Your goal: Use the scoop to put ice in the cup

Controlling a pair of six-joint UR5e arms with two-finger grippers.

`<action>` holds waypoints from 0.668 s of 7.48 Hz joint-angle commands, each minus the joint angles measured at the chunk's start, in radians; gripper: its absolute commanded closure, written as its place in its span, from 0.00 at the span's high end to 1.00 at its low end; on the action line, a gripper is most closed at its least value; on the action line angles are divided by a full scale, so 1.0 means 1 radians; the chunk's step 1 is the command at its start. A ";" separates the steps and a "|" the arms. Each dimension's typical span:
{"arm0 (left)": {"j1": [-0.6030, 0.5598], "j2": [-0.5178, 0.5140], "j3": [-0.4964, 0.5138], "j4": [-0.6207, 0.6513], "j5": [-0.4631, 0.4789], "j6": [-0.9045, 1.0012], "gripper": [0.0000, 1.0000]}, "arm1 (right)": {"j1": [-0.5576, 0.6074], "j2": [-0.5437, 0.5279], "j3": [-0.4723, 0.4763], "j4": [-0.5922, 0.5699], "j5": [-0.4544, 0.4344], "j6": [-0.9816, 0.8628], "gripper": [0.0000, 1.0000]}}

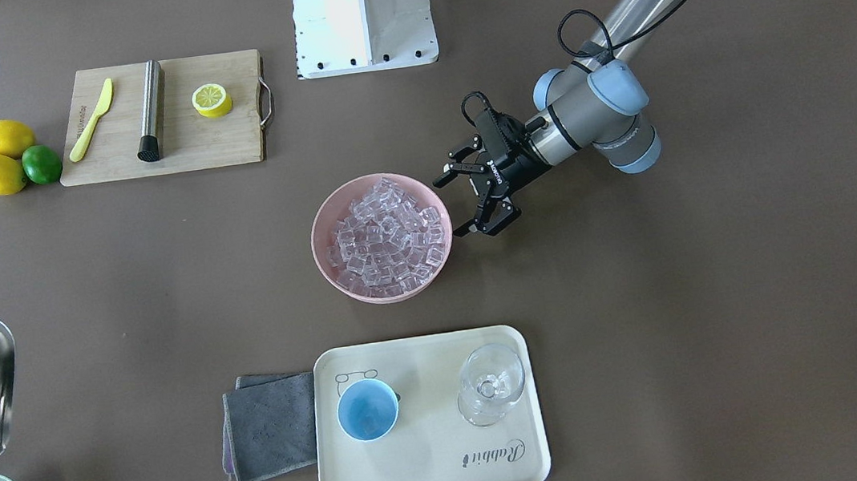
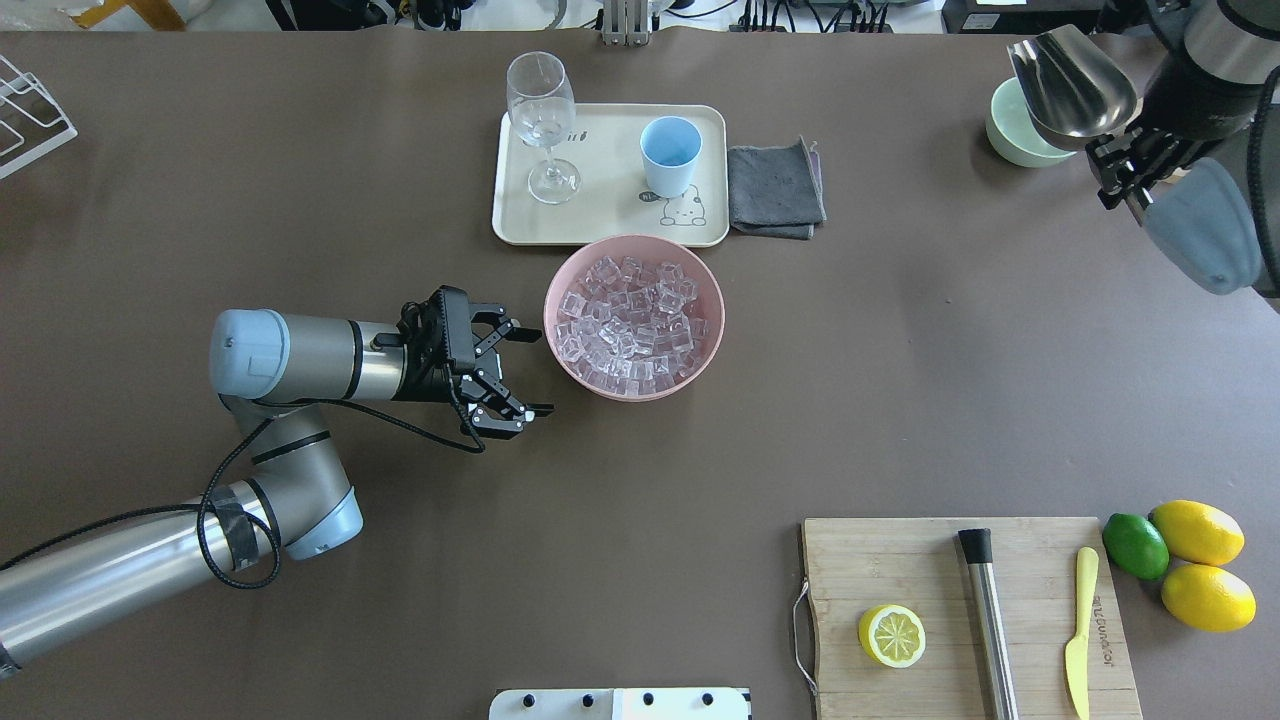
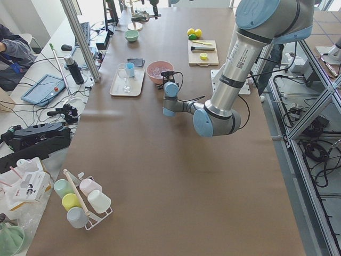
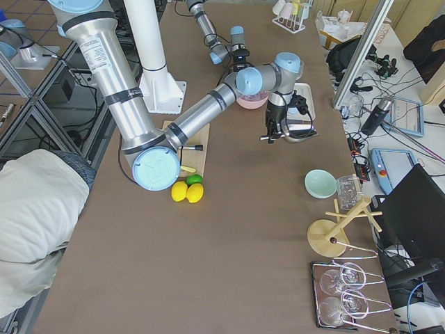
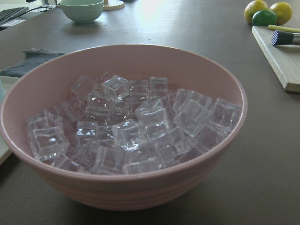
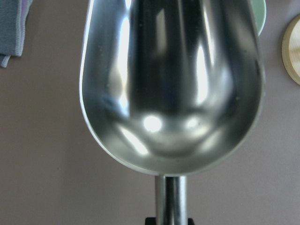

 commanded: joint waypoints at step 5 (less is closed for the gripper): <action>-0.213 0.202 -0.307 0.404 -0.235 -0.066 0.99 | 0.013 -0.133 -0.061 0.355 0.231 0.561 0.00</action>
